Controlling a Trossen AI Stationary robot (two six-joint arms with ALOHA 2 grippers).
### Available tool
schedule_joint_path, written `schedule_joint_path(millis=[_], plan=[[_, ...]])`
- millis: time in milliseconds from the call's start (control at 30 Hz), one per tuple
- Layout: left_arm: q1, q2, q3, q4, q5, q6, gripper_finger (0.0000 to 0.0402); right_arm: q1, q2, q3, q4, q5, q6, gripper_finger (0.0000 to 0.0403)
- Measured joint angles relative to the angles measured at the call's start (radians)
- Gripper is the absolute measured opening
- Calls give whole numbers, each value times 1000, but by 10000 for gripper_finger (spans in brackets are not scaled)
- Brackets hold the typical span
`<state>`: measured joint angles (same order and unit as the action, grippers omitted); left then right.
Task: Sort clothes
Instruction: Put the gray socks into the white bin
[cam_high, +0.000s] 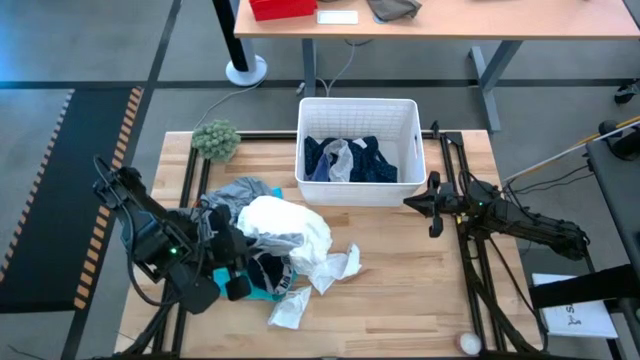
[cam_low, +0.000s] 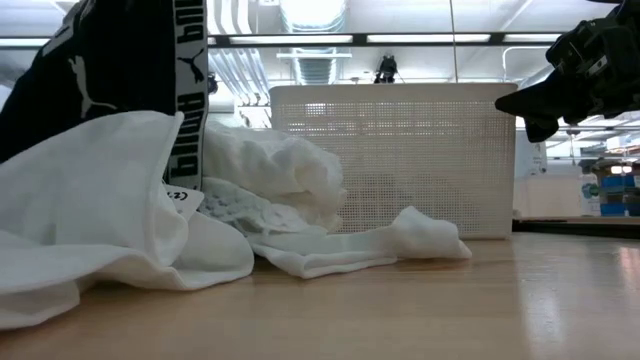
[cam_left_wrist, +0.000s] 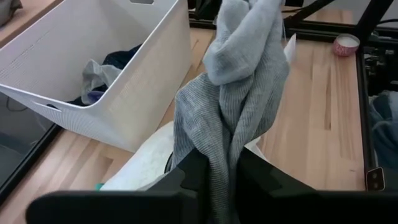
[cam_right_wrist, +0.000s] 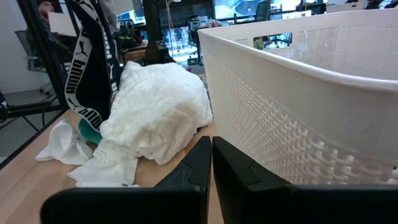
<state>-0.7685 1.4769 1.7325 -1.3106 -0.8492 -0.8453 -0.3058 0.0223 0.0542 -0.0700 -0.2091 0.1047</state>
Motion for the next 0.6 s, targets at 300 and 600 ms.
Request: schedule_joint_path(millis=[300, 600], plan=[[0, 0, 0, 1, 2, 7, 50, 0, 0, 0, 0, 0, 0, 0], [0, 0, -3, -5, -5, 26, 72, 0, 0, 0, 0, 0, 0, 0]])
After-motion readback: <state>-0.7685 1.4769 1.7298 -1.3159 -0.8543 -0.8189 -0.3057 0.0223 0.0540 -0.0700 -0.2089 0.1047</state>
